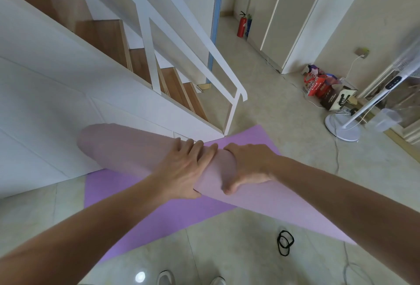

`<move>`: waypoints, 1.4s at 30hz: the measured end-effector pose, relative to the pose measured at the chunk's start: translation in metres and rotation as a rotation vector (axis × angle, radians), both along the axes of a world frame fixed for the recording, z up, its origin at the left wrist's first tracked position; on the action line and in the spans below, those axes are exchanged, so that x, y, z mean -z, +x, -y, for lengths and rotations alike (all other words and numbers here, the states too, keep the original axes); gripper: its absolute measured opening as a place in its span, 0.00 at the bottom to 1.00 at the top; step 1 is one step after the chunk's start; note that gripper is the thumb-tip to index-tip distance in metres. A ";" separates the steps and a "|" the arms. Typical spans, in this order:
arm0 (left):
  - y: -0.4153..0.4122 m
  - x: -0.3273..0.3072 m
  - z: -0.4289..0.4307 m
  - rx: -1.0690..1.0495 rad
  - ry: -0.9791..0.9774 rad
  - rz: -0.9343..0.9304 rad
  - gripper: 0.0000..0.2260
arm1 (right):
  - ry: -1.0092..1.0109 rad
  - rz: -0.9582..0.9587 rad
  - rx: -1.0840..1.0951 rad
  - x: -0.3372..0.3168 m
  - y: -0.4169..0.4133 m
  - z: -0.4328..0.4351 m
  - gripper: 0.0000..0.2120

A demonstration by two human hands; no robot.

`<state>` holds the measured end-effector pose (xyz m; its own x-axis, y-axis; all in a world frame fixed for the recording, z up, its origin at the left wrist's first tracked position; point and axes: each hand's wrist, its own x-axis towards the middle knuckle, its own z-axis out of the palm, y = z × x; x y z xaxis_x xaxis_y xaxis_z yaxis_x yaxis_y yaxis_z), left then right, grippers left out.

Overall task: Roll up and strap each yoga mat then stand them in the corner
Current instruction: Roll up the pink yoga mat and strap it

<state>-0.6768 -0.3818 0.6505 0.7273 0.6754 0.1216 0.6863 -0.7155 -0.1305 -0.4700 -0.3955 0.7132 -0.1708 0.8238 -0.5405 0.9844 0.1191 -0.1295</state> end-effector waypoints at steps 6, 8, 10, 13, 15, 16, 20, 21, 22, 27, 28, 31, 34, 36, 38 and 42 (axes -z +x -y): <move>-0.013 0.001 -0.027 -0.069 -0.332 0.006 0.49 | 0.313 0.312 -0.387 0.012 -0.008 0.022 0.64; -0.016 -0.002 -0.031 -0.115 -0.504 0.071 0.51 | 0.419 0.376 -0.449 0.016 -0.008 0.029 0.64; -0.017 -0.003 -0.033 -0.121 -0.573 0.108 0.52 | 0.473 0.378 -0.477 0.017 -0.006 0.029 0.60; -0.018 0.000 -0.033 -0.107 -0.563 0.095 0.52 | 0.445 0.353 -0.458 0.019 -0.005 0.022 0.55; -0.017 0.005 -0.031 -0.062 -0.481 0.068 0.53 | 0.358 0.322 -0.369 0.022 -0.008 0.016 0.53; -0.017 0.010 -0.028 -0.025 -0.403 0.033 0.55 | 0.314 0.290 -0.300 0.024 -0.010 0.014 0.52; -0.014 0.032 -0.016 0.003 -0.161 -0.088 0.61 | 0.087 0.118 -0.020 0.028 -0.020 0.002 0.47; -0.014 0.037 -0.016 0.003 -0.138 -0.087 0.58 | 0.028 0.077 0.022 0.028 -0.020 -0.002 0.47; -0.014 0.040 -0.016 0.015 -0.118 -0.085 0.54 | -0.019 0.041 0.058 0.028 -0.019 -0.005 0.47; -0.018 0.052 -0.017 0.084 -0.121 -0.048 0.38 | -0.135 -0.030 0.137 0.039 -0.019 -0.011 0.48; -0.019 0.056 -0.019 0.102 -0.141 -0.052 0.39 | -0.150 -0.027 0.135 0.042 -0.020 -0.011 0.48; -0.021 0.066 -0.025 0.148 -0.195 -0.066 0.41 | -0.216 -0.054 0.147 0.047 -0.021 -0.010 0.48; -0.027 0.076 -0.032 0.137 -0.249 -0.065 0.43 | -0.276 -0.019 0.154 0.045 -0.013 -0.010 0.54; -0.036 0.083 -0.037 0.097 -0.287 -0.055 0.43 | -0.301 0.072 0.151 0.038 -0.002 -0.010 0.60; -0.047 0.090 -0.043 0.047 -0.341 -0.047 0.44 | -0.277 0.181 0.098 0.035 0.006 -0.010 0.63; -0.064 0.096 -0.054 -0.027 -0.473 -0.004 0.45 | -0.079 0.311 -0.092 0.049 -0.020 -0.006 0.67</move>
